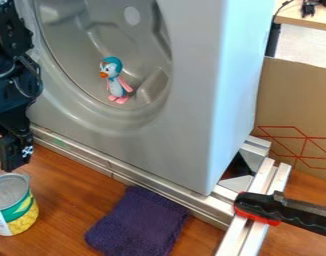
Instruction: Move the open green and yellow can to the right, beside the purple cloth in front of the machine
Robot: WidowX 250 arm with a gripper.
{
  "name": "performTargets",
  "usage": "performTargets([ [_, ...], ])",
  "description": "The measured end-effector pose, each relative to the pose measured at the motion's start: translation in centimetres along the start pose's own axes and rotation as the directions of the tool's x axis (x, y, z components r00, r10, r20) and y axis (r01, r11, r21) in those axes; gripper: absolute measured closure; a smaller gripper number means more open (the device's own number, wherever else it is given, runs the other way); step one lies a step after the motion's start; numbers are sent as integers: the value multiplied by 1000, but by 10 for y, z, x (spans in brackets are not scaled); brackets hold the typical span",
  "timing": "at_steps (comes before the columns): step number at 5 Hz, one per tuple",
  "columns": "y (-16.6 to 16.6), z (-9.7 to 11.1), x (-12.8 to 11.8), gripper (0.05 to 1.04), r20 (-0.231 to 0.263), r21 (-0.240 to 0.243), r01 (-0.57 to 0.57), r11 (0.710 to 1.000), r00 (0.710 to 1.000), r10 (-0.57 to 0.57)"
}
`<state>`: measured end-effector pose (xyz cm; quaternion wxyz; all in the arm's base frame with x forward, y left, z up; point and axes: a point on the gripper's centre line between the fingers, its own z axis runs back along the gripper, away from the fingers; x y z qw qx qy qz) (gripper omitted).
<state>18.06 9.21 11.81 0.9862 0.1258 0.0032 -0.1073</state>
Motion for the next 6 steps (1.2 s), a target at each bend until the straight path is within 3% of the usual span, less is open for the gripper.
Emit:
performTargets([
  [1,-2,-4,-1,83,-12,-17,10,1000,1000,-10],
  [2,33,-14,-15,83,-16,-123,62,990,998,-65],
  [4,64,-55,-54,83,-159,-256,89,963,978,-133],
  [5,61,-69,-69,83,-219,-244,136,960,957,-192],
  [6,44,-83,-77,83,-370,-107,190,976,904,-216],
])
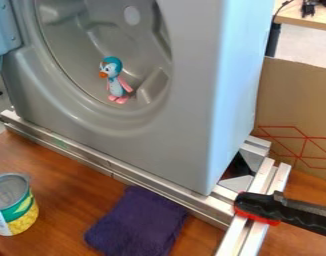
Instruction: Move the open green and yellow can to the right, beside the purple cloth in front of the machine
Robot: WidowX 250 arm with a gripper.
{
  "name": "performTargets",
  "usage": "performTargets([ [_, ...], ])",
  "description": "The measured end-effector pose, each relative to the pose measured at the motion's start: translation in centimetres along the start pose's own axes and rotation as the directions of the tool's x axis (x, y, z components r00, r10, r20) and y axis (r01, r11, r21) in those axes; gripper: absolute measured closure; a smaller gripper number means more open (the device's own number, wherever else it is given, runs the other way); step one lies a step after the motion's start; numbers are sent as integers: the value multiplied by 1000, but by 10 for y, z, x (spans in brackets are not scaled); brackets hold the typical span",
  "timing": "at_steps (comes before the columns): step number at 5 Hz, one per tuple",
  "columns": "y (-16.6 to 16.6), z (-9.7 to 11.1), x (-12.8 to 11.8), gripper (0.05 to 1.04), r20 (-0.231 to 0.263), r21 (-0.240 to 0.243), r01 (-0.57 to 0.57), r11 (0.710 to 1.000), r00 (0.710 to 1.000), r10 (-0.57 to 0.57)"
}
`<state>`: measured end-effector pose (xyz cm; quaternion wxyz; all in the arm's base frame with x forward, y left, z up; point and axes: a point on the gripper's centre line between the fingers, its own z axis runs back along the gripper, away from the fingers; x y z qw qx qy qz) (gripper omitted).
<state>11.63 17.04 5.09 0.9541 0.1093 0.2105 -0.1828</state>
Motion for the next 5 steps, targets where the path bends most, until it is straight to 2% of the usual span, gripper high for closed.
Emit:
performTargets([
  [1,1,-4,4,83,-26,102,22,995,999,-19],
  [2,1,-7,14,83,-4,157,50,986,999,-50],
  [3,9,-3,19,83,1,145,36,989,999,-36],
  [4,18,-2,25,83,68,93,20,995,997,-26],
  [5,20,-9,32,83,75,59,23,998,997,-28],
])
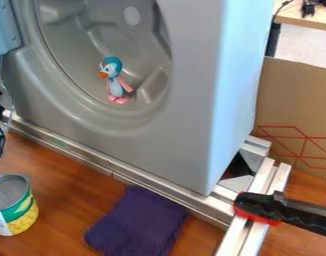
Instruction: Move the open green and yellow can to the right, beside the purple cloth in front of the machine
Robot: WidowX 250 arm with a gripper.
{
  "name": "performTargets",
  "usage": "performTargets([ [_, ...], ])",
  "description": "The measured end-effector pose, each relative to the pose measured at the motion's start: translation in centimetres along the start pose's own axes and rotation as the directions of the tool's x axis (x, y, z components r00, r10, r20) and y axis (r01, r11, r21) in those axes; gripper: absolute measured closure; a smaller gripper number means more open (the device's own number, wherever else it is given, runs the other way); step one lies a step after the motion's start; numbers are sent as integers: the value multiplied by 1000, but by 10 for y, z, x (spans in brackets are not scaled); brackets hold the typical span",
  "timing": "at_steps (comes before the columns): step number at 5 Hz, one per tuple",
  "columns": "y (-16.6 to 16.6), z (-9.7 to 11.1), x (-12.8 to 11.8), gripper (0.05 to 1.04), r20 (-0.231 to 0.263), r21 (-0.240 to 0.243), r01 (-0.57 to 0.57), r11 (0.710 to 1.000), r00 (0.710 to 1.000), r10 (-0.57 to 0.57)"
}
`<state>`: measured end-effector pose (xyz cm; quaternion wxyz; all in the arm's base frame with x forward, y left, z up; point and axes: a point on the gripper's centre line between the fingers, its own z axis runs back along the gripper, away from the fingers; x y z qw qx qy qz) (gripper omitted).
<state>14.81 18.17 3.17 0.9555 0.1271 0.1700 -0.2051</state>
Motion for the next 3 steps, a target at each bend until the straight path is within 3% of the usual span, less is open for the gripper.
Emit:
performTargets([
  [1,-2,-11,-7,83,-127,-37,-31,999,992,26],
  [2,-9,-9,-8,83,-185,-75,-19,997,983,5],
  [3,-13,-9,20,83,-91,-58,71,996,993,-76],
])
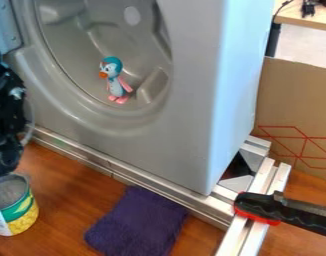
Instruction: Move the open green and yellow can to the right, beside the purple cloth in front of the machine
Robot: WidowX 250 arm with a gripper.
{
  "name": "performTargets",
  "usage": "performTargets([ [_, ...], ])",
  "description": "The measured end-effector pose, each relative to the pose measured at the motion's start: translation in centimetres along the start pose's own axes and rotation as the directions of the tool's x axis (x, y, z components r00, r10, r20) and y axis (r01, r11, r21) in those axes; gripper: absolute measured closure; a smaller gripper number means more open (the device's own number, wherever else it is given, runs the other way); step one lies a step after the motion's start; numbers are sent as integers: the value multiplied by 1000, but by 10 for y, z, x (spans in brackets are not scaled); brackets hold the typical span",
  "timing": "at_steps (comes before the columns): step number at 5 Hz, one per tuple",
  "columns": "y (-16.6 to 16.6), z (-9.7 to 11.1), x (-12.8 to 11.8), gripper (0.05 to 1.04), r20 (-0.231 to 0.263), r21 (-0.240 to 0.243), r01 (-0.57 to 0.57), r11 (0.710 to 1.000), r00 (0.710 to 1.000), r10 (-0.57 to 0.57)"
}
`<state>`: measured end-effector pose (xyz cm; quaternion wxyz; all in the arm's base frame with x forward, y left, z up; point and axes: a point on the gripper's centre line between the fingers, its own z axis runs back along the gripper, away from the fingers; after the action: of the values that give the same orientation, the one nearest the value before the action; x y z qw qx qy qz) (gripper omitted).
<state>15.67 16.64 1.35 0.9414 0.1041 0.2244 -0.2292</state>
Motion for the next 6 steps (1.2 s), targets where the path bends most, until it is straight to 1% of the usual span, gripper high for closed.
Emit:
performTargets([
  [1,-11,-7,40,83,6,24,143,989,990,-144],
  [2,-2,2,61,83,63,17,137,990,988,-138],
  [3,-2,18,88,83,189,-16,126,992,974,-121],
  [4,-6,35,111,83,285,-58,116,992,954,-95],
  [5,-9,41,111,83,329,-118,56,991,944,-14],
  [6,3,62,94,83,357,-91,-41,995,931,71],
])
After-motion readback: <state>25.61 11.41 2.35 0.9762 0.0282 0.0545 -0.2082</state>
